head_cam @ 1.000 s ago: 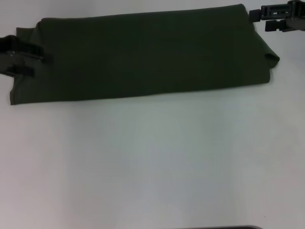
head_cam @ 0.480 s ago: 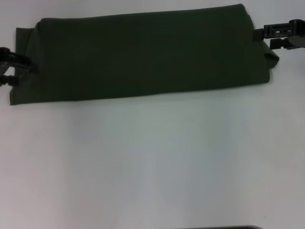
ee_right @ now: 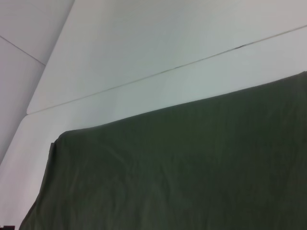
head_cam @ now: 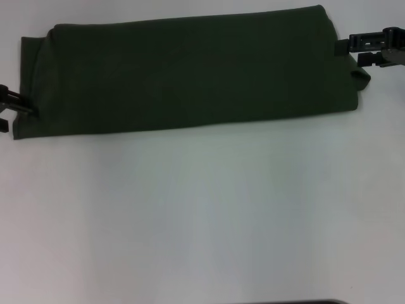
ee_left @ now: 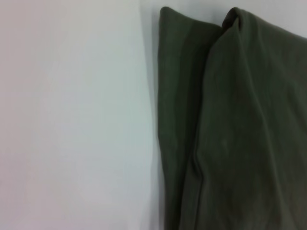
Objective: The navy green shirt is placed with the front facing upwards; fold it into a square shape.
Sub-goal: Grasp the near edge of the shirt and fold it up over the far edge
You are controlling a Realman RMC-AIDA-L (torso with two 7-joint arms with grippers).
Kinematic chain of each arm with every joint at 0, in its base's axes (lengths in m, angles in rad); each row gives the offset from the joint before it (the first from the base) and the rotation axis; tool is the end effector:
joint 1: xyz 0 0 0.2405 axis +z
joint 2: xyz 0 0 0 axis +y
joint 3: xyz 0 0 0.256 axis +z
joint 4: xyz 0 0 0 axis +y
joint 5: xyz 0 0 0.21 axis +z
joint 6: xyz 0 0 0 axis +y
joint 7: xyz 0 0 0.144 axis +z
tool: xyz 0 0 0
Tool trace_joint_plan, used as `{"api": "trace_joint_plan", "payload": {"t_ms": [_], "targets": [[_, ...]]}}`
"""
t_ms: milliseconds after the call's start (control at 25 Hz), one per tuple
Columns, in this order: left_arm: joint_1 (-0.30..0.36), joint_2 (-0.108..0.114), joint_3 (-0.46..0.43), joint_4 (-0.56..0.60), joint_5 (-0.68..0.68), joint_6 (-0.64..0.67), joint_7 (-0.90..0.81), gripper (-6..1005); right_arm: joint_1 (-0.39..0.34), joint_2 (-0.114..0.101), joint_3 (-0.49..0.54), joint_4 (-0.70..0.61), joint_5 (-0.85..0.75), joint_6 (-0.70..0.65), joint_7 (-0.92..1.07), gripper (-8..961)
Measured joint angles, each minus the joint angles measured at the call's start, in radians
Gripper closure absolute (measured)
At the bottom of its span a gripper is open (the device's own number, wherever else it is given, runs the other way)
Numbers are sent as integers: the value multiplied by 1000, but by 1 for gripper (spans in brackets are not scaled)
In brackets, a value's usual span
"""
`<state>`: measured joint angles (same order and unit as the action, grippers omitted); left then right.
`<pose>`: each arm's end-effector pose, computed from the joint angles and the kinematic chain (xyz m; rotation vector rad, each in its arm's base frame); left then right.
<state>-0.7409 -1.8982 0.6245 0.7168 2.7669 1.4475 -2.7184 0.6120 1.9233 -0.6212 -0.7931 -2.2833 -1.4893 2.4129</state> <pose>-0.3140 0.3838 0.0838 -1.8907 -1.9183 0.1153 0.2893 0.3765 0.0863 -2.1860 1.7008 0.4353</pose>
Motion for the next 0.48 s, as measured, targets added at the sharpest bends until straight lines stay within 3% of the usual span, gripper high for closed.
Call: {"api": "trace_joint_plan", "payload": {"t_ms": [480], "targets": [[-6, -4, 3, -60, 2, -89, 6, 262, -7, 1, 0, 0, -1, 0, 0, 64]]}}
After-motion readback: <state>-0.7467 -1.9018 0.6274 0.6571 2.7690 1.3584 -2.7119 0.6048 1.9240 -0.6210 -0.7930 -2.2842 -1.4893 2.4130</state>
